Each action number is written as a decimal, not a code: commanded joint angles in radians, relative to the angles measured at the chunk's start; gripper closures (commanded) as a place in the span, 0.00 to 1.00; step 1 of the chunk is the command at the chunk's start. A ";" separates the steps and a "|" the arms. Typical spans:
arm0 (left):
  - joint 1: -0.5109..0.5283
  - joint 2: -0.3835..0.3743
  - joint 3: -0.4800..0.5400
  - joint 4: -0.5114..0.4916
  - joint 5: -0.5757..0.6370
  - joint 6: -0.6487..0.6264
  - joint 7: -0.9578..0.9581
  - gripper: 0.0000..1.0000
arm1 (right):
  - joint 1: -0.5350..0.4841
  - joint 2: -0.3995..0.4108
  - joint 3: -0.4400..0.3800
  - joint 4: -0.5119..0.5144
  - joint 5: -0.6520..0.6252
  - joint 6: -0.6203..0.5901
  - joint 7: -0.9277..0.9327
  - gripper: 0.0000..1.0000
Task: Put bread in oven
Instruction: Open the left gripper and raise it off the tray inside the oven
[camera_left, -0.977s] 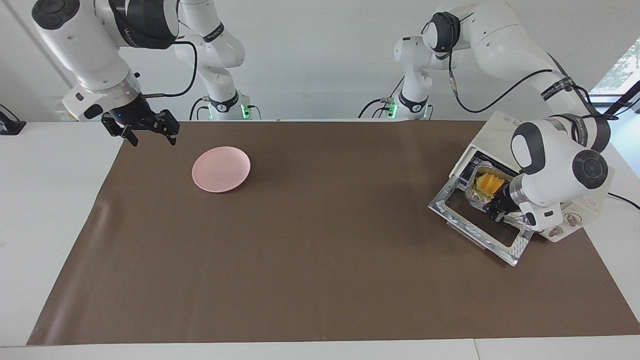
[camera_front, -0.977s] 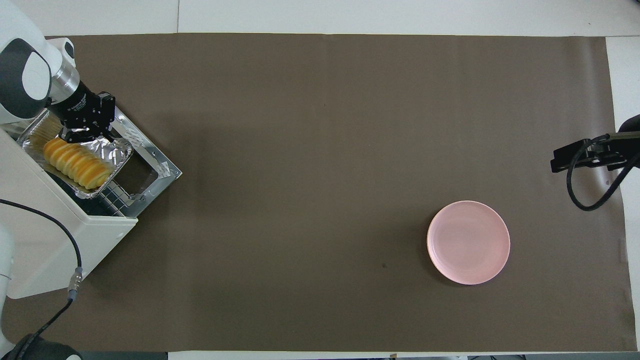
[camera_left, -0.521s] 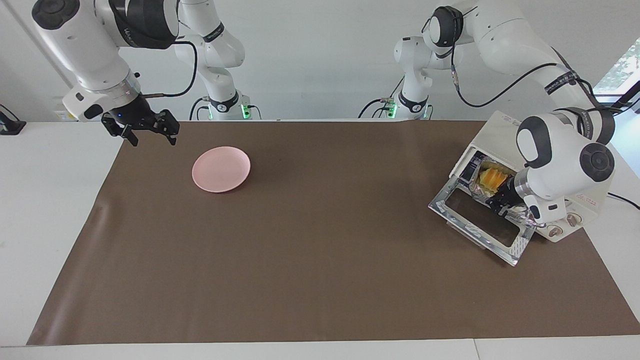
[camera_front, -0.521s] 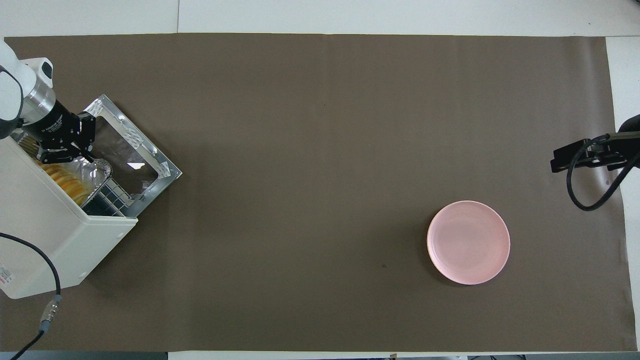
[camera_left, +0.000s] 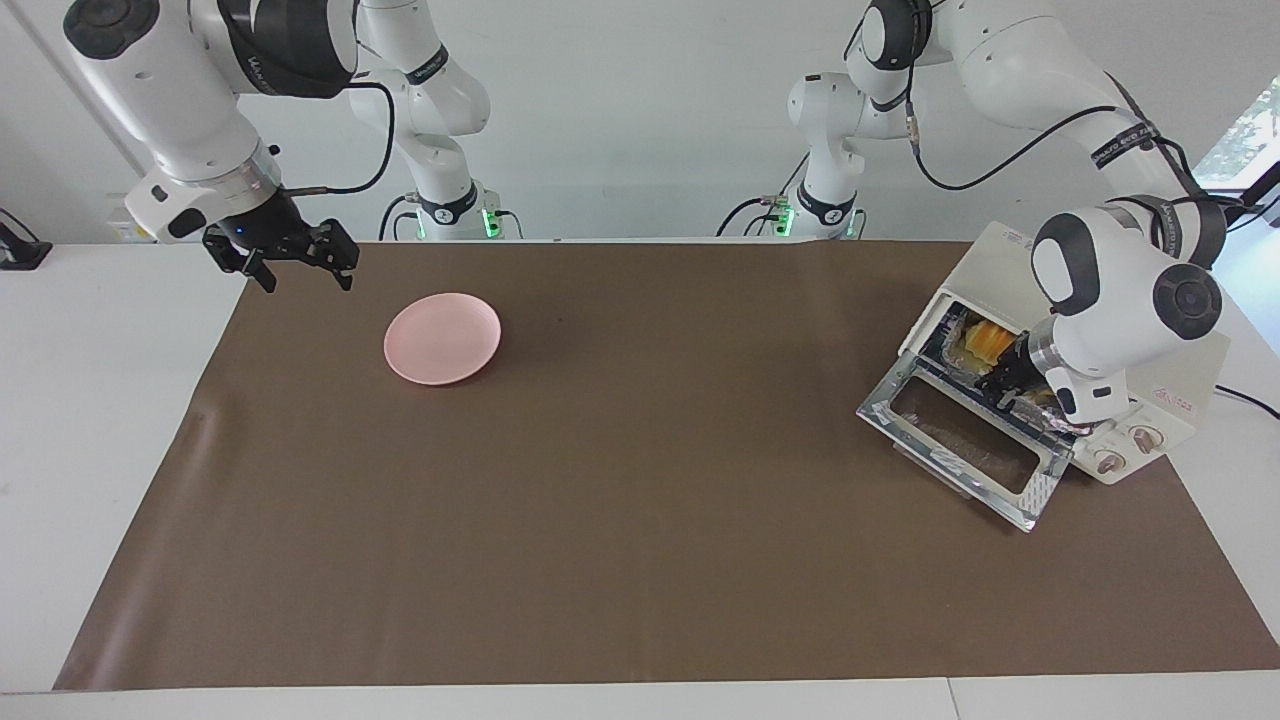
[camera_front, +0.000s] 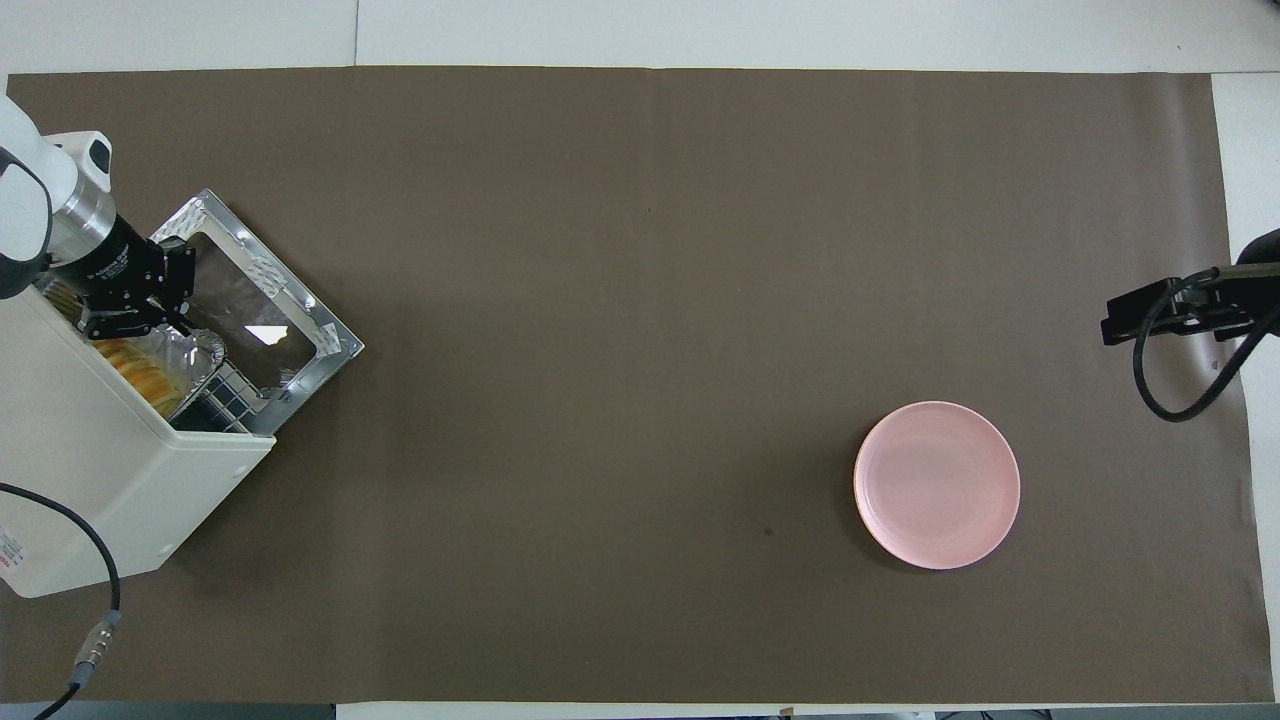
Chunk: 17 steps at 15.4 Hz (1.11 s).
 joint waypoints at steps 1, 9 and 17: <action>-0.017 -0.055 0.004 -0.067 0.031 0.040 0.026 1.00 | -0.008 -0.021 0.006 -0.017 -0.018 -0.002 -0.020 0.00; -0.042 -0.062 0.004 -0.093 0.092 0.054 0.024 1.00 | -0.008 -0.020 0.006 -0.017 -0.018 -0.002 -0.020 0.00; -0.040 -0.062 0.004 -0.091 0.106 0.063 0.046 0.72 | -0.008 -0.020 0.006 -0.017 -0.018 -0.002 -0.020 0.00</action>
